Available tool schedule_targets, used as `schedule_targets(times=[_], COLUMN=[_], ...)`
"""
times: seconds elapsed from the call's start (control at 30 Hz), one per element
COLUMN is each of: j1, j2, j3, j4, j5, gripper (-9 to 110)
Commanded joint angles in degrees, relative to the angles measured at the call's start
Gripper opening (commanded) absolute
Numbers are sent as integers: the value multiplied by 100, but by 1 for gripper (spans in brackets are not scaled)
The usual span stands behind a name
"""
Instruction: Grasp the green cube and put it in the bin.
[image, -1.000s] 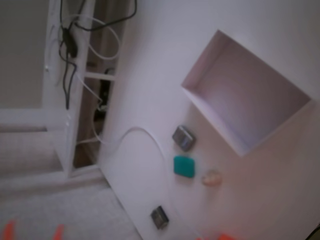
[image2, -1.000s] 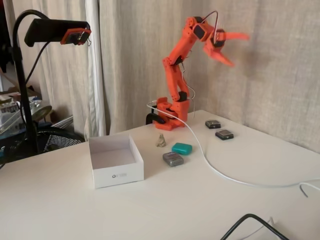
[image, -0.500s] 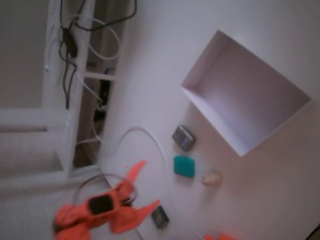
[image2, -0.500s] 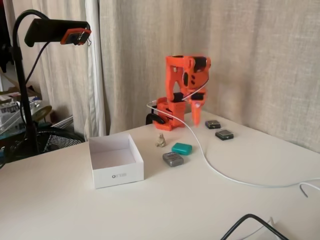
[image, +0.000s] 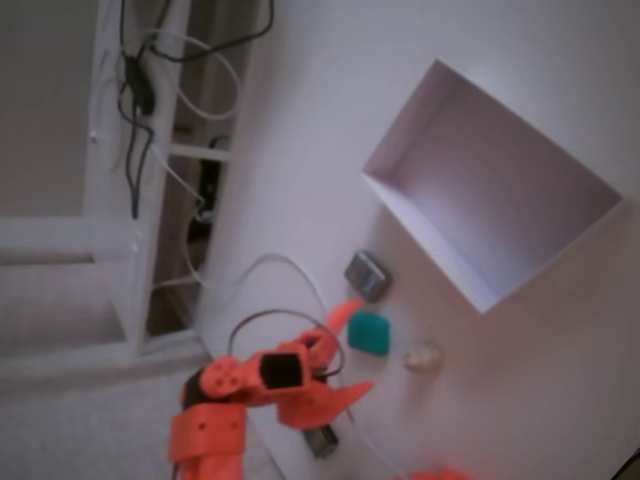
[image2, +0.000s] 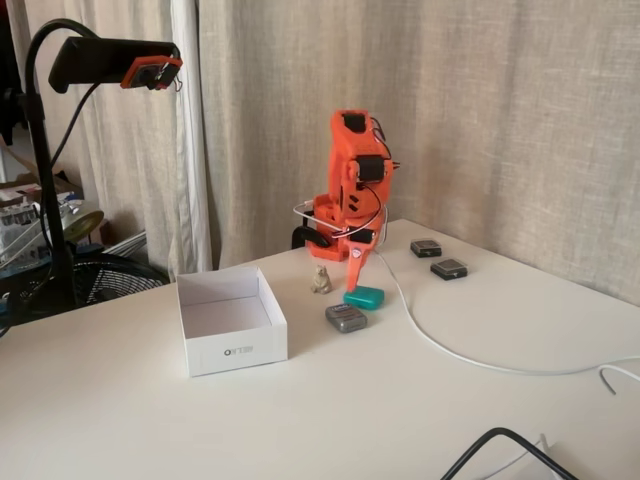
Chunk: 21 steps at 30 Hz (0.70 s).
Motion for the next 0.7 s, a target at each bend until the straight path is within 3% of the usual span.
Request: schedule_targets(times=[0.0,0.67], j1=[35,-501], j2=[-44,-650], j3=[-62,-193], j4=[-246,-905], j5=[-132,-378], gripper=[43,40])
